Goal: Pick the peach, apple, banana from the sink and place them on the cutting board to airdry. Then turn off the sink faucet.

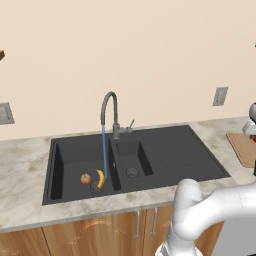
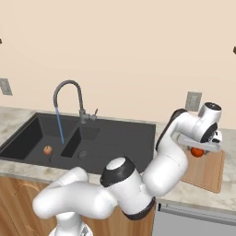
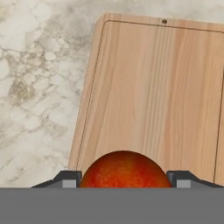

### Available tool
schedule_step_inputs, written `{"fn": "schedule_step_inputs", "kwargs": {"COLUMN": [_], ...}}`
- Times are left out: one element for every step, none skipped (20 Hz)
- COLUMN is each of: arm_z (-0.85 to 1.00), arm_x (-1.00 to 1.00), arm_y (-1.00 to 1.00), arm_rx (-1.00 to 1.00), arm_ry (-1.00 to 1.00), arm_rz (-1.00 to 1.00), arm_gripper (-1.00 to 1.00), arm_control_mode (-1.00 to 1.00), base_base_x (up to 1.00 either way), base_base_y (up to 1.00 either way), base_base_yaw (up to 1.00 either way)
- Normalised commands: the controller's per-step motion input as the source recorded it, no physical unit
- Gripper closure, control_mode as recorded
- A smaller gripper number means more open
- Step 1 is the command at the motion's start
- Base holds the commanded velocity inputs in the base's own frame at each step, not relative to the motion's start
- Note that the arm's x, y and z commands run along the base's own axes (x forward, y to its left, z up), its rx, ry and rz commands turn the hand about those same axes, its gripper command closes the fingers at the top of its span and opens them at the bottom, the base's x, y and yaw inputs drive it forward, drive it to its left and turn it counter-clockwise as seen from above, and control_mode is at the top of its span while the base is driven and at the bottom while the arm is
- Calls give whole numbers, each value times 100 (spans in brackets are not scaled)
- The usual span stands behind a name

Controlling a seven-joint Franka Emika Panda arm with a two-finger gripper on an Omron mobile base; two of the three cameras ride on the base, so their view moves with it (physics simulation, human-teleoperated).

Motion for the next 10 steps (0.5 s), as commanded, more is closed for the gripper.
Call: {"fn": "schedule_step_inputs", "kwargs": {"arm_z": [-39,-42,-42,-42,-42,-44,-46,-42,-42,-40], "arm_x": [6,5,6,6,4,2,2,2,0,1], "arm_y": [0,0,0,0,0,0,0,0,0,0], "arm_rx": [0,0,0,0,0,0,0,0,0,0], "arm_ry": [0,0,0,0,0,0,0,0,0,0], "arm_rz": [0,0,0,0,0,0,0,0,0,0], "arm_gripper": [100,100,100,100,100,100,100,100,100,100], "arm_control_mode": [-100,-100,-100,-100,-100,-100,-100,-100,-100,-100], "base_base_x": [0,0,0,0,0,0,0,0,0,0], "base_base_y": [0,0,0,0,0,0,0,0,0,0], "base_base_yaw": [0,0,0,0,0,0,0,0,0,0]}}
